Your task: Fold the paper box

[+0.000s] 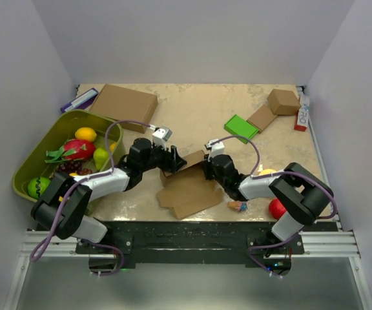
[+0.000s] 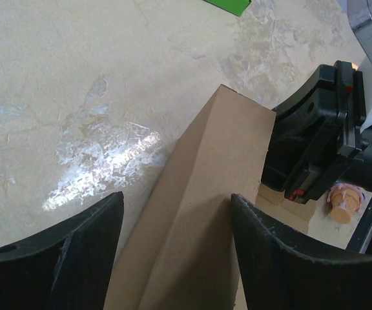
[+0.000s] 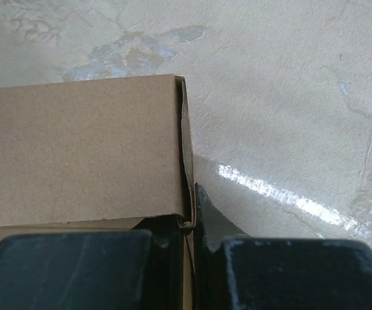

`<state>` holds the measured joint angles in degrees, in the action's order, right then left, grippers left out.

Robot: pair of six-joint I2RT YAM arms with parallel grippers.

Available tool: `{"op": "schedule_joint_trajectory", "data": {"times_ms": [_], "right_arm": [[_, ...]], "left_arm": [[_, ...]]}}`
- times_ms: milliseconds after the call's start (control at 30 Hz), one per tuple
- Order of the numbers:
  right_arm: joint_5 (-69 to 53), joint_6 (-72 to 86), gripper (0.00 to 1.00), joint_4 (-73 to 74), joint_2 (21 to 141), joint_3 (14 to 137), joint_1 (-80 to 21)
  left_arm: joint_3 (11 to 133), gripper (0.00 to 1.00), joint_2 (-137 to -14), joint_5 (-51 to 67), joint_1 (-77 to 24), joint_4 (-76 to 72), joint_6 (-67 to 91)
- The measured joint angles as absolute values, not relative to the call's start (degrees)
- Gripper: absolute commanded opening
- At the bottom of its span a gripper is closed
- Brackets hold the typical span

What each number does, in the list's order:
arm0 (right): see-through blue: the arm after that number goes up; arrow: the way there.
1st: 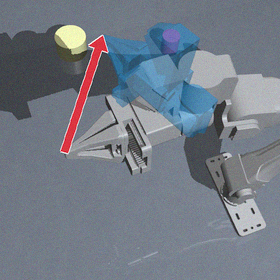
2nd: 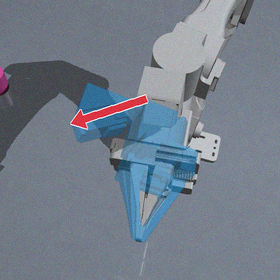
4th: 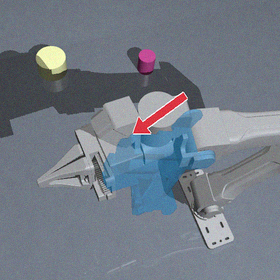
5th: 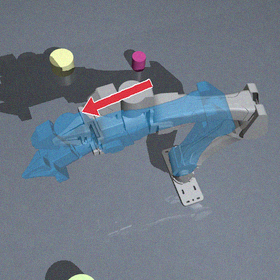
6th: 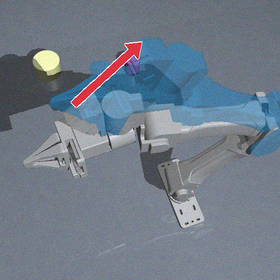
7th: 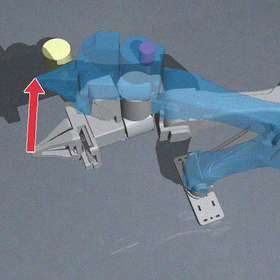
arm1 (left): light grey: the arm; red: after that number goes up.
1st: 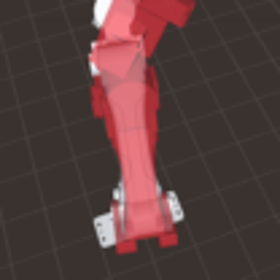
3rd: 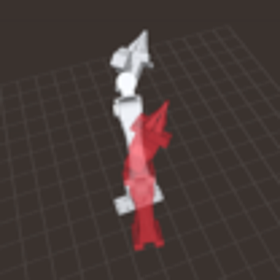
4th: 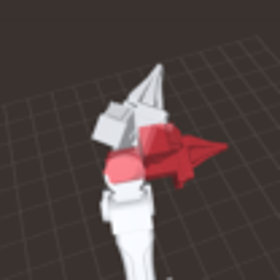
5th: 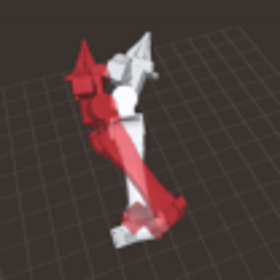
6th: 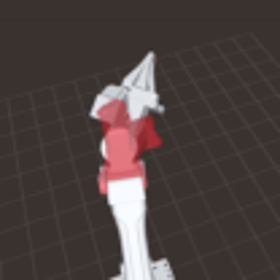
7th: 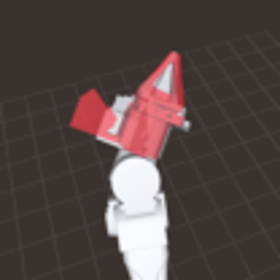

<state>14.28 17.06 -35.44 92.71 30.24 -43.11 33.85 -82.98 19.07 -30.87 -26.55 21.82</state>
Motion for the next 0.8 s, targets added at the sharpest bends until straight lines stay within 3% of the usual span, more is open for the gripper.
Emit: {"op": "schedule_joint_trajectory", "data": {"times_ms": [33,100,133,200,233,267,367,567,800], "right_arm": [[14.5,17.1,0.01,-35.7,92.9,30.2,-43.1],[15.3,17.1,0.13,-36.1,93.3,30.3,-43.1],[15.5,17.1,0.32,-36.2,93.3,30.3,-43.1],[16.0,17.7,0.47,-35.7,93.3,30.6,-43.1],[16.2,18.2,0.61,-35.0,93.2,30.7,-43.1],[16.4,18.6,0.69,-33.9,92.9,30.7,-43.1],[17.0,20.0,0.81,-30.0,90.4,30.6,-43.1],[17.1,24.3,0.88,-20.5,75.4,30.0,-43.1],[16.6,29.3,0.73,-9.4,65.8,32.8,-39.5]], "left_arm": [[33.8,0.65,-83.2,19.0,-31.1,-26.6,21.7],[33.8,0.63,-83.5,18.6,-31.6,-26.9,21.4],[33.8,0.63,-83.7,18.4,-31.7,-27.0,21.4],[33.9,0.63,-83.9,17.7,-32.0,-26.8,21.3],[33.9,0.63,-83.9,17.2,-32.1,-26.5,21.2],[33.9,0.64,-83.9,16.8,-32.2,-26.1,21.2],[33.9,0.7,-83.8,15.9,-32.4,-25.8,21.3],[35.8,0.78,-83.2,14.2,-32.4,-22.0,21.2],[39.9,0.79,-82.7,11.8,-32.4,-17.4,19.9]]}}
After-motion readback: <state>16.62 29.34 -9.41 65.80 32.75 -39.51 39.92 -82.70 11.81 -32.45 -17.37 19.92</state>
